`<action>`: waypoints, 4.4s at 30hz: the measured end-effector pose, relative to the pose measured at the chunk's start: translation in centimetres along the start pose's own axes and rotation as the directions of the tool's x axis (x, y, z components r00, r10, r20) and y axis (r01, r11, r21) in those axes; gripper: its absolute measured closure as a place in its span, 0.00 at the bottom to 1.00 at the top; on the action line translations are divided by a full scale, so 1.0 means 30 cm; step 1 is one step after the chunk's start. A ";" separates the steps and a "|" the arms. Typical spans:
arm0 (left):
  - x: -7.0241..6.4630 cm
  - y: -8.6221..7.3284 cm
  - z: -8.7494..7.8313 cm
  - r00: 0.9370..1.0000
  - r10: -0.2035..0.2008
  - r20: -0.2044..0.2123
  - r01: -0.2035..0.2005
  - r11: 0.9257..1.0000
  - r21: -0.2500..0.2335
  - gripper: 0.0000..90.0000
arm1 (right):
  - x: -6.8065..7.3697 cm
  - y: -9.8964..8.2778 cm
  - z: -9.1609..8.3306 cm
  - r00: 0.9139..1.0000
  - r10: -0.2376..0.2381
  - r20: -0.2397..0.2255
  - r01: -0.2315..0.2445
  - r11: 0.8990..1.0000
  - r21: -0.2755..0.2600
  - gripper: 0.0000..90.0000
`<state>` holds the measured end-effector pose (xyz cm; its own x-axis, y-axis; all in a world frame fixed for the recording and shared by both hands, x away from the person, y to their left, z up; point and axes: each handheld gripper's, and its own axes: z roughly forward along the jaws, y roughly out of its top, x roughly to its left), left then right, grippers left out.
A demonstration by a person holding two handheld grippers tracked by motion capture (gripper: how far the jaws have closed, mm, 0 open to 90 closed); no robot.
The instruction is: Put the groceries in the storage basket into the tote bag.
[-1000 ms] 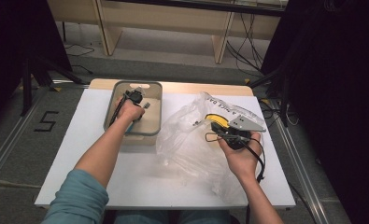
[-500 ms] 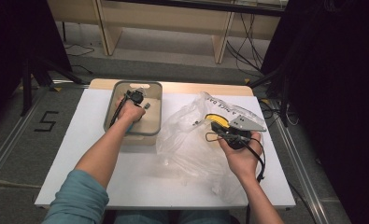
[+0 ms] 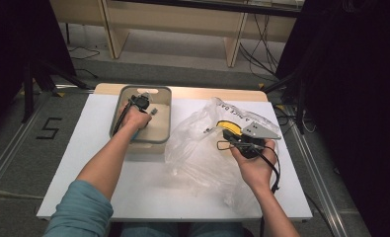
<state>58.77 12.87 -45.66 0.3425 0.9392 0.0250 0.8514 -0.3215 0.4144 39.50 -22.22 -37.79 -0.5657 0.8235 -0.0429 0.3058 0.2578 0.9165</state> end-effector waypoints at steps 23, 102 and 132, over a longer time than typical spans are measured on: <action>0.009 0.007 -0.091 0.999 -0.030 0.016 0.033 0.987 -0.159 0.90 | 0.004 -0.002 0.002 1.000 -0.003 0.004 0.003 1.000 0.002 1.00; -0.095 -0.190 -0.458 0.969 0.125 0.212 -0.016 0.892 -0.452 0.90 | 0.014 -0.004 0.006 1.000 -0.012 0.008 0.012 1.000 0.006 1.00; -0.217 -0.362 -0.506 0.931 0.258 0.259 -0.101 0.863 -0.496 0.90 | 0.017 -0.007 0.007 1.000 -0.009 0.005 0.009 1.000 0.007 1.00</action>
<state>41.26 12.09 -36.51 0.6410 0.7602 -0.1055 0.5029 -0.3122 0.8060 39.32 -21.75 -38.09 -0.5648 0.8236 -0.0527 0.3066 0.2687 0.9131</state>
